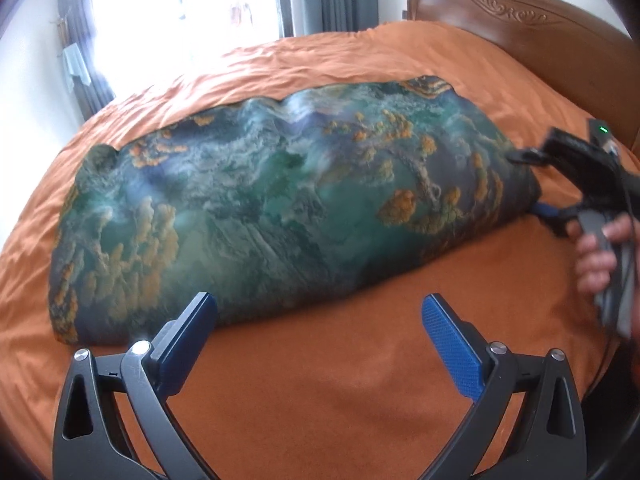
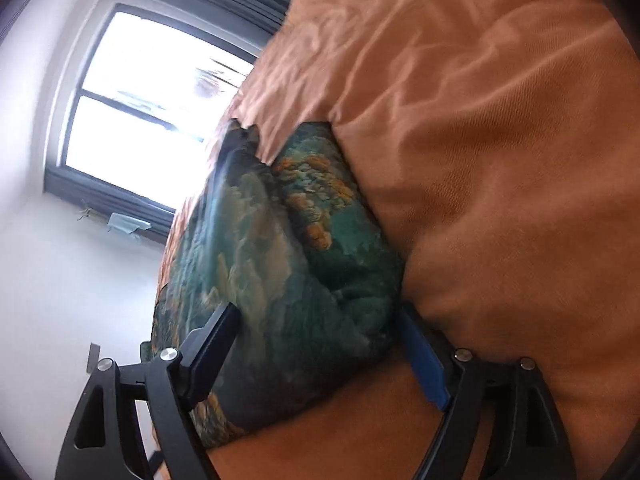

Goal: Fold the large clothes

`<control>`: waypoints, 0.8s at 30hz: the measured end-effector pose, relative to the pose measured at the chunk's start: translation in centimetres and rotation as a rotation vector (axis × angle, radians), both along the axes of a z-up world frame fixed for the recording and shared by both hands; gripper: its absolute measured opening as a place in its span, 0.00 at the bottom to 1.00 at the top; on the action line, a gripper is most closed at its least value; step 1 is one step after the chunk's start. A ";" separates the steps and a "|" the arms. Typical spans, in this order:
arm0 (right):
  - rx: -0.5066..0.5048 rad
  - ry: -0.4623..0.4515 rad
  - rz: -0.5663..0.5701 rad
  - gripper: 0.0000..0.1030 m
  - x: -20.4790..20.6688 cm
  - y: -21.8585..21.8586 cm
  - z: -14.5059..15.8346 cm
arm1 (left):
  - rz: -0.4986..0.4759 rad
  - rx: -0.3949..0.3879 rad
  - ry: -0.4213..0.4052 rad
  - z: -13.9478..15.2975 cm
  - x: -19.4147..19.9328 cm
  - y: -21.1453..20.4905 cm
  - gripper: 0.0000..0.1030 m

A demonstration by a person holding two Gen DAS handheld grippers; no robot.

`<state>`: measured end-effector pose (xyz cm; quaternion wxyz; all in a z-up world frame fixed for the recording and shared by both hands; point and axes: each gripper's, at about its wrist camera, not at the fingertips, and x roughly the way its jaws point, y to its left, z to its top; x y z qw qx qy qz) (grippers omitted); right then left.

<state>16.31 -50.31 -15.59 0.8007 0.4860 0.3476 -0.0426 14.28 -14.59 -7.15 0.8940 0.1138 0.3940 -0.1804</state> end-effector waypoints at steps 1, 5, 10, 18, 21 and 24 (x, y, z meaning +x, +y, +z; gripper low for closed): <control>0.026 0.015 0.008 0.80 0.9 -0.2 -0.6 | 0.003 0.003 0.000 0.0 -0.2 0.2 0.99; -0.014 0.003 0.033 0.54 1.7 0.3 -0.8 | 0.021 -0.005 0.005 0.8 -0.3 1.4 0.99; -0.194 -0.106 0.042 0.30 -0.1 2.8 3.1 | 0.006 0.007 0.024 3.6 1.4 1.7 0.99; -0.668 -0.316 0.175 0.29 -1.9 12.4 12.2 | -0.288 -0.183 0.126 13.5 6.3 -4.3 0.99; -0.798 -0.375 0.241 0.29 -2.9 16.0 14.1 | -0.395 -0.233 0.231 15.8 8.4 -7.8 0.99; -0.933 -0.426 0.317 0.29 -3.3 20.3 15.1 | -0.454 -0.139 0.281 16.0 9.5 -11.0 0.99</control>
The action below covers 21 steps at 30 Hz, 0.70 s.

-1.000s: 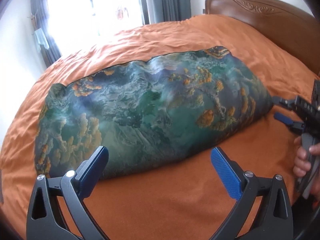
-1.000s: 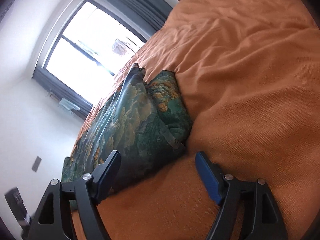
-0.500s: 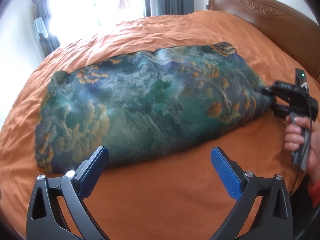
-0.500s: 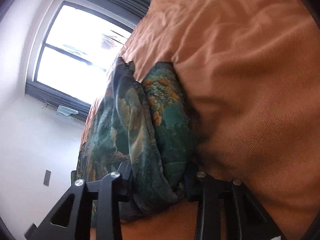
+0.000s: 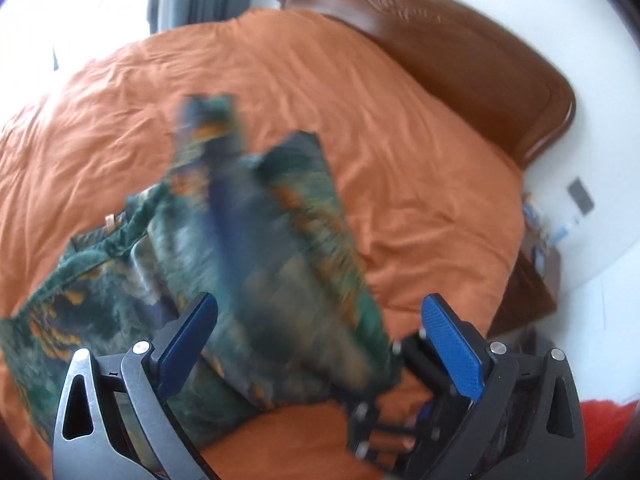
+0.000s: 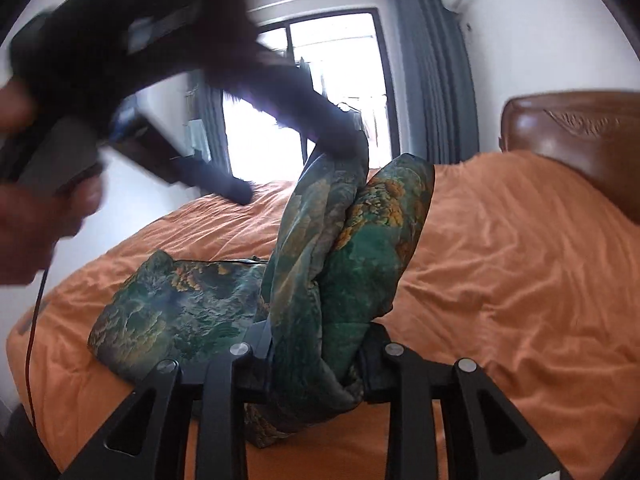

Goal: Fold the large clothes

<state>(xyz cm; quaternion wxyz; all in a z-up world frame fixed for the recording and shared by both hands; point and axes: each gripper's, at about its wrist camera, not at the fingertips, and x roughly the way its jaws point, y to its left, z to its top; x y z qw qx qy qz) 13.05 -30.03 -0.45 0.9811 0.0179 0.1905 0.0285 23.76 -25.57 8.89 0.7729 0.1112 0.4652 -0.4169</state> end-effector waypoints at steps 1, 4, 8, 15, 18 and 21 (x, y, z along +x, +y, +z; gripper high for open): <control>-0.060 -0.018 0.025 0.29 -0.2 1.8 0.2 | -0.002 0.048 -0.029 -0.1 0.0 -0.6 0.99; -0.212 -0.056 0.068 0.29 -0.8 5.0 0.0 | 0.040 0.193 -0.104 -1.2 -0.1 -1.2 0.99; -0.334 -0.101 0.116 0.29 -1.6 7.7 -0.6 | 0.122 0.338 -0.218 -3.2 0.1 -0.2 0.88; -0.209 -0.079 0.166 0.53 -1.7 6.5 0.1 | 0.145 0.267 -0.175 -3.1 1.9 4.0 0.31; -0.013 -0.060 0.234 0.65 -2.8 3.6 1.4 | 0.175 0.235 -0.167 -2.1 3.2 7.8 0.31; 0.049 -0.022 0.232 0.65 -2.5 2.0 1.5 | 0.238 0.191 -0.145 -2.0 4.8 13.1 0.31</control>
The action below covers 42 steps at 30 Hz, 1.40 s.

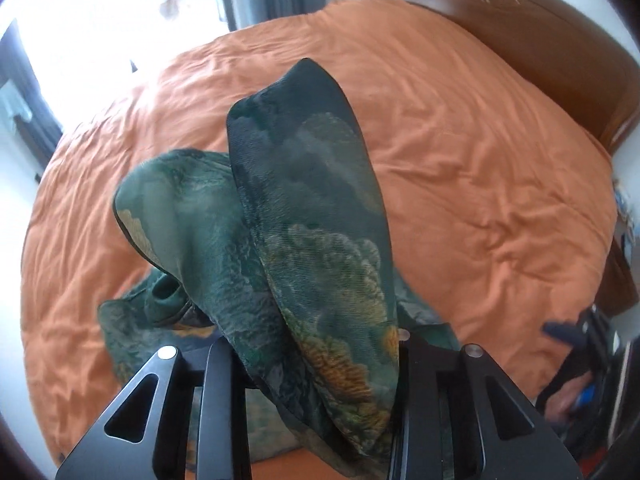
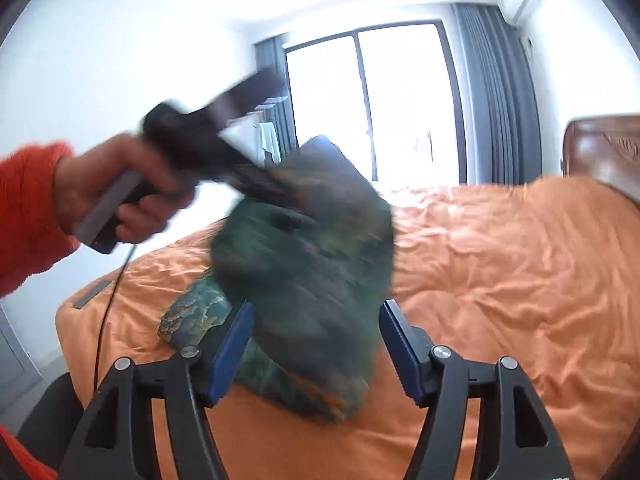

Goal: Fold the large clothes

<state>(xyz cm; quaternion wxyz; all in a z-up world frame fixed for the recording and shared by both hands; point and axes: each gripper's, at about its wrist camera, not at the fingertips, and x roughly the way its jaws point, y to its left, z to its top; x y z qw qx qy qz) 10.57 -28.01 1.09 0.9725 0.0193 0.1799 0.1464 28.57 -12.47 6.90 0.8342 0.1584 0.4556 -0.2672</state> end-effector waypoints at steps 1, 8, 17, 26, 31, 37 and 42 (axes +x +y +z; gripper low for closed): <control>-0.016 0.022 -0.006 0.65 0.8 0.0 -0.2 | 0.017 -0.020 0.008 -0.1 0.4 1.7 0.31; -0.037 0.155 0.056 0.28 8.2 4.1 -0.6 | 0.139 -0.127 0.061 -3.5 2.8 11.5 0.32; -0.113 0.436 0.202 0.25 17.9 15.7 -9.0 | 0.283 -0.235 0.165 -10.0 6.5 18.9 0.37; -0.186 0.468 0.142 0.24 19.2 19.1 -12.7 | 0.335 -0.336 0.206 -14.9 7.5 20.8 0.48; -0.140 0.376 0.154 0.27 17.3 19.4 -6.4 | 0.336 -0.422 0.205 -12.3 6.9 23.4 0.60; -0.090 0.261 0.290 0.27 16.3 25.9 -3.3 | 0.359 -0.414 0.145 -10.4 6.2 26.3 0.64; -0.171 0.415 0.302 0.28 18.1 30.3 -11.3 | 0.433 -0.363 0.135 -11.1 6.1 27.2 0.62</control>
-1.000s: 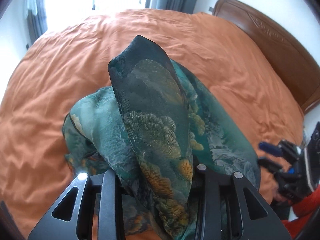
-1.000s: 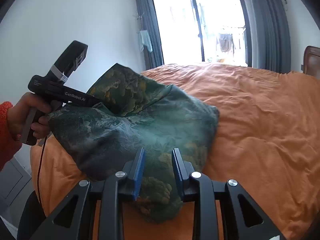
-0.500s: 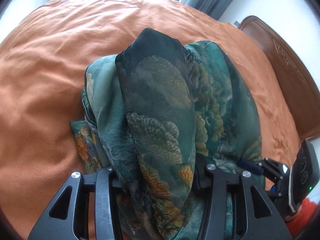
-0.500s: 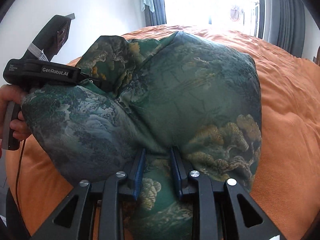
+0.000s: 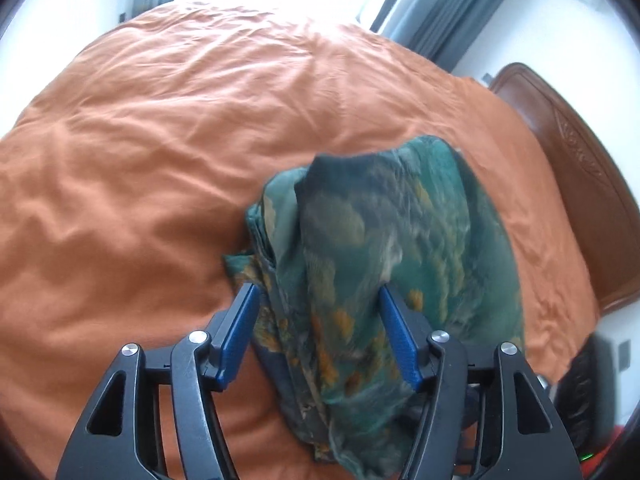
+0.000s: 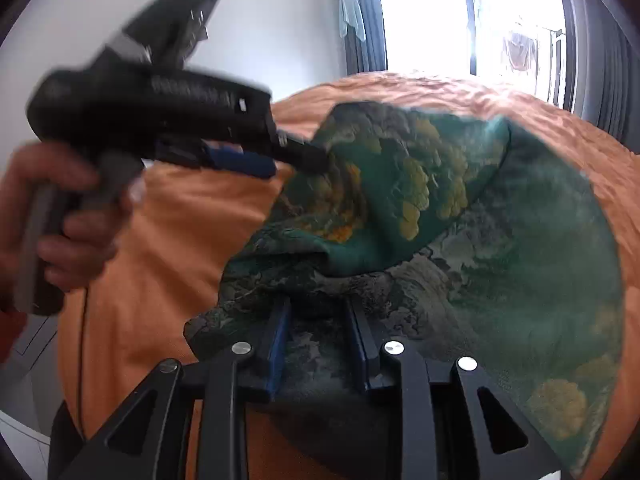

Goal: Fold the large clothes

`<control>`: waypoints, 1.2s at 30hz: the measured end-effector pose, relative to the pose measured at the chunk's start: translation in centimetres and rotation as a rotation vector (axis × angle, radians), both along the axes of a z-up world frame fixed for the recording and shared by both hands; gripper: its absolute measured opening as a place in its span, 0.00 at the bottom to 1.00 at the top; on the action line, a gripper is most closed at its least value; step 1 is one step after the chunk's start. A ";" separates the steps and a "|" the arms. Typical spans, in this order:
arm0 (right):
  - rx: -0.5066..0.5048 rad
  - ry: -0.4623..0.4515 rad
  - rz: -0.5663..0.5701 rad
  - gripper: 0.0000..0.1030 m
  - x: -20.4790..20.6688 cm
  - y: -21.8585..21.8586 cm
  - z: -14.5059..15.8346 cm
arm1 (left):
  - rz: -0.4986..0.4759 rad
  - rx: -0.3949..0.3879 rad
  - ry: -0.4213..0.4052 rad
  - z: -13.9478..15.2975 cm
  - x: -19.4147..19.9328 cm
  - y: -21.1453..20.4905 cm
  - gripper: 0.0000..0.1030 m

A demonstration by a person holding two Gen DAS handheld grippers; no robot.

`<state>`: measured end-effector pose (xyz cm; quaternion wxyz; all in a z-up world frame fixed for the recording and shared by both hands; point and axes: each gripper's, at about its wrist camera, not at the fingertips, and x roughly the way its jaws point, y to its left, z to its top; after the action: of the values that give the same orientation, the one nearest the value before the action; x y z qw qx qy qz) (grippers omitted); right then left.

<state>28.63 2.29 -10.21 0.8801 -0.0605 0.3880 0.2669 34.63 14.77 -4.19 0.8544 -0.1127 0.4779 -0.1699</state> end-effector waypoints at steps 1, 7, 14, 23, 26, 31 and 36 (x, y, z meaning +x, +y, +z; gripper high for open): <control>-0.021 -0.017 -0.002 0.27 0.0 0.3 -0.8 | 0.008 0.006 -0.005 0.0 -0.1 0.0 0.62; -0.076 -0.074 -0.016 0.27 -0.9 1.3 -0.9 | 0.041 0.043 -0.035 -0.2 -0.1 -0.7 0.52; 0.043 -0.144 -0.076 0.27 -5.7 -5.9 6.0 | 0.120 -0.014 0.058 -3.1 1.8 -0.1 0.49; 0.031 0.110 -0.255 0.29 -1.8 -14.4 -0.6 | 0.082 0.023 0.066 -5.0 1.5 -1.2 0.54; 0.035 0.103 -0.275 0.28 -0.8 -13.6 -1.3 | 0.094 0.085 0.043 -5.3 1.3 -1.8 0.55; -0.015 0.064 -0.273 0.28 -1.5 -13.4 0.0 | 0.139 0.078 0.052 -5.4 1.0 -1.8 0.57; 0.042 -0.079 -0.321 0.73 -7.8 -15.9 5.2 | 0.175 -0.009 -0.007 -1.0 -2.6 0.6 0.75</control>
<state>20.85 -13.65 -5.05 0.9270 0.0102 0.3522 0.1285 32.05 15.40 -5.18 0.8671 -0.1572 0.4626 -0.0971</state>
